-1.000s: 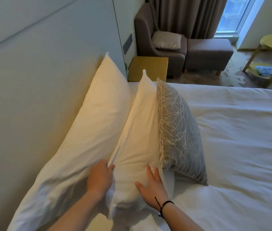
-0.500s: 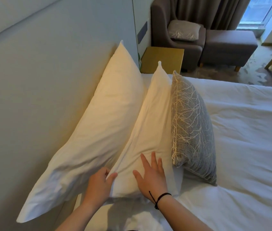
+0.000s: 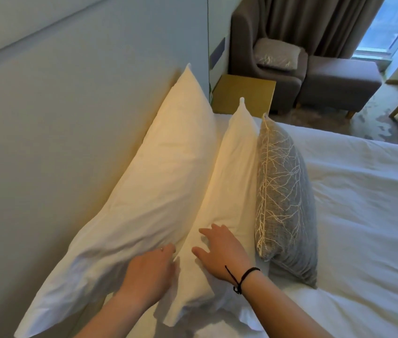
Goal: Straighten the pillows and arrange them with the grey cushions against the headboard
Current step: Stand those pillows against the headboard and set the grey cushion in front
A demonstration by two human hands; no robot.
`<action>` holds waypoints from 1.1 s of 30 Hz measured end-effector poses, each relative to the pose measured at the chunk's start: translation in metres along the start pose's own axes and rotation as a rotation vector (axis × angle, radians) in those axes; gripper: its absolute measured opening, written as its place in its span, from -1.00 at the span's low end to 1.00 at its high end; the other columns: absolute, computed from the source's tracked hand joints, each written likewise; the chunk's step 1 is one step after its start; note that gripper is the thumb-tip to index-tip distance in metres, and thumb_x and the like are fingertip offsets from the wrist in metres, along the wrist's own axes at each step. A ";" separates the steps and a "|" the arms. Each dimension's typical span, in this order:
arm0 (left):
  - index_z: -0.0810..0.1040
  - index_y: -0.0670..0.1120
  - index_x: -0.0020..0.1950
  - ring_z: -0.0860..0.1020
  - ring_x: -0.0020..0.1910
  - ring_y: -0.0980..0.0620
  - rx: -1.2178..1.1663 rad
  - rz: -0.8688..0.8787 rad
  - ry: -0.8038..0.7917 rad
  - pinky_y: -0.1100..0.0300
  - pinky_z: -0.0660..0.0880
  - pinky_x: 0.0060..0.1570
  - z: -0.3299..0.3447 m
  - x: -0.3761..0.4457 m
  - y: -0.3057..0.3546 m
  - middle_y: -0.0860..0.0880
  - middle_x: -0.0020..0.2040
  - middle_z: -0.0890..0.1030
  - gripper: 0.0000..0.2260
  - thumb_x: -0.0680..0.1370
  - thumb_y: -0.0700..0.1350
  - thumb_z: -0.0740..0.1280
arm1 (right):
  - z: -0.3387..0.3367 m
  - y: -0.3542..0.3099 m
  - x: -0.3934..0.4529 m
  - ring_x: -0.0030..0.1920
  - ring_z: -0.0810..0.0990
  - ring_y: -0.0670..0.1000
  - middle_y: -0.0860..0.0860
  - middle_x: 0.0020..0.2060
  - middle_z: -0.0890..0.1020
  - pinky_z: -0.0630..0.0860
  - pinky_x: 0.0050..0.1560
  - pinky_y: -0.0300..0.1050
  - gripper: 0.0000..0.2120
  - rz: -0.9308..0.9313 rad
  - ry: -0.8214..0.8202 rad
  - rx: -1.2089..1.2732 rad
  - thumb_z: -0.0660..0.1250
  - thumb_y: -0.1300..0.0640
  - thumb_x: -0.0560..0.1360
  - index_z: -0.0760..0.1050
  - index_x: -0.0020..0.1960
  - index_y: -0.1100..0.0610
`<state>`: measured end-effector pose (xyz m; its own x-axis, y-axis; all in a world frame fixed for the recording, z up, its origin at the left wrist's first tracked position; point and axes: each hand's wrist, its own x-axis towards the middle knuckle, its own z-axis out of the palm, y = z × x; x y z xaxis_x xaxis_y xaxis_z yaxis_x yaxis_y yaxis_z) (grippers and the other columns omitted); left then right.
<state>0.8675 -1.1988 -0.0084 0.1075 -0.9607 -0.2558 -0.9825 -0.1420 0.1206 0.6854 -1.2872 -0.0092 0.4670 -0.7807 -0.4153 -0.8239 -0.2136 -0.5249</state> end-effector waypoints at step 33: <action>0.39 -0.07 0.22 0.48 -0.17 -0.19 0.065 0.059 0.344 -0.03 0.40 -0.21 -0.118 0.475 0.121 -0.23 0.02 0.57 -0.74 0.57 -0.29 0.24 | -0.102 0.147 0.066 0.57 -0.22 0.00 -0.29 0.52 -0.27 0.03 0.48 0.37 -0.11 0.338 0.407 0.400 0.30 -0.32 0.32 -0.29 0.36 -0.58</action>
<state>0.8175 -1.7003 -0.0021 0.0843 -0.9925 0.0891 -0.9950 -0.0790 0.0612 0.5623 -1.4303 -0.0385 -0.0191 -0.9427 -0.3331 -0.6842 0.2552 -0.6832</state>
